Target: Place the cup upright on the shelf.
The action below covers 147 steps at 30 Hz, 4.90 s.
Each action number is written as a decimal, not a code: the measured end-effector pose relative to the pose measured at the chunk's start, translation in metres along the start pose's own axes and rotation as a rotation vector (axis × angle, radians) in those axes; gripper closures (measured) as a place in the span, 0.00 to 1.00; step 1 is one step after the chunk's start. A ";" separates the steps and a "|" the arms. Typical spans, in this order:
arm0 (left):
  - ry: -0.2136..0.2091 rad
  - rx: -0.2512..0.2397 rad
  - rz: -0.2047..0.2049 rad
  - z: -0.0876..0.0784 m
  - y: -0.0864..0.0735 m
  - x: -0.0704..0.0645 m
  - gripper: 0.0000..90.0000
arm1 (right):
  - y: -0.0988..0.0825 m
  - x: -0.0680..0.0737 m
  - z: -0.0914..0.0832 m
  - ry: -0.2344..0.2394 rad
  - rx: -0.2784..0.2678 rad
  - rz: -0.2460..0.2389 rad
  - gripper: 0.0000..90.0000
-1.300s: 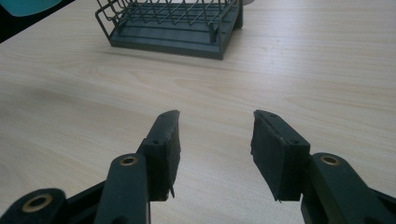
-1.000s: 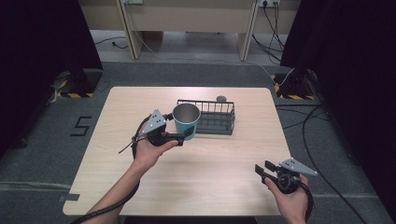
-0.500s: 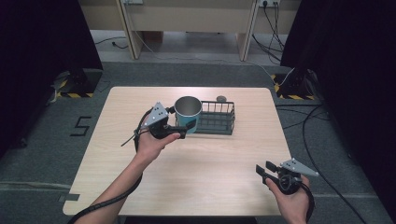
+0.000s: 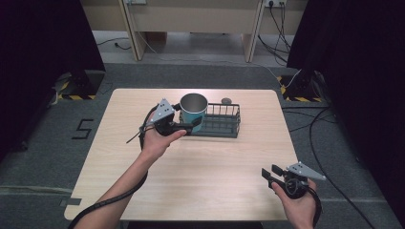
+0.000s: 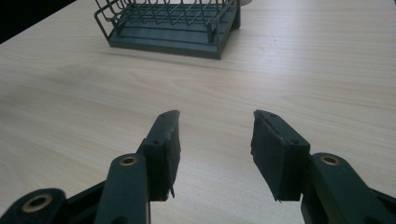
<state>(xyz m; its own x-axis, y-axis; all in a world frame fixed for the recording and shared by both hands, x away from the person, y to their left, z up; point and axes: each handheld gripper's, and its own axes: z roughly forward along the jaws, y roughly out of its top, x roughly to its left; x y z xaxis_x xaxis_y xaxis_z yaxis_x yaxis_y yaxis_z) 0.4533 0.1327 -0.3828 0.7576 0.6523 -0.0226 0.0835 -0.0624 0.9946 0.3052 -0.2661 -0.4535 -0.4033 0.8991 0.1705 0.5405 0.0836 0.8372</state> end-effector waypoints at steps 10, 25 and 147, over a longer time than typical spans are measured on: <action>0.012 0.012 -0.013 0.015 0.003 0.011 0.17 | 0.000 -0.001 0.000 0.002 0.001 0.001 0.58; 0.028 0.021 -0.043 0.040 0.003 0.023 0.17 | -0.001 -0.002 -0.001 0.001 -0.003 0.007 0.58; 0.131 0.206 -0.111 0.103 -0.054 0.049 0.17 | -0.001 -0.003 -0.001 0.018 -0.006 0.021 0.58</action>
<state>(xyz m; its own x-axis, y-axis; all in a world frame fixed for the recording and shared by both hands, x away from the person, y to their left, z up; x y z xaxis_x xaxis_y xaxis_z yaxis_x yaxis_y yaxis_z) 0.5528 0.0907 -0.4478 0.6474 0.7551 -0.1033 0.3013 -0.1291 0.9448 0.3051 -0.2698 -0.4544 -0.4052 0.8926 0.1975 0.5445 0.0621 0.8364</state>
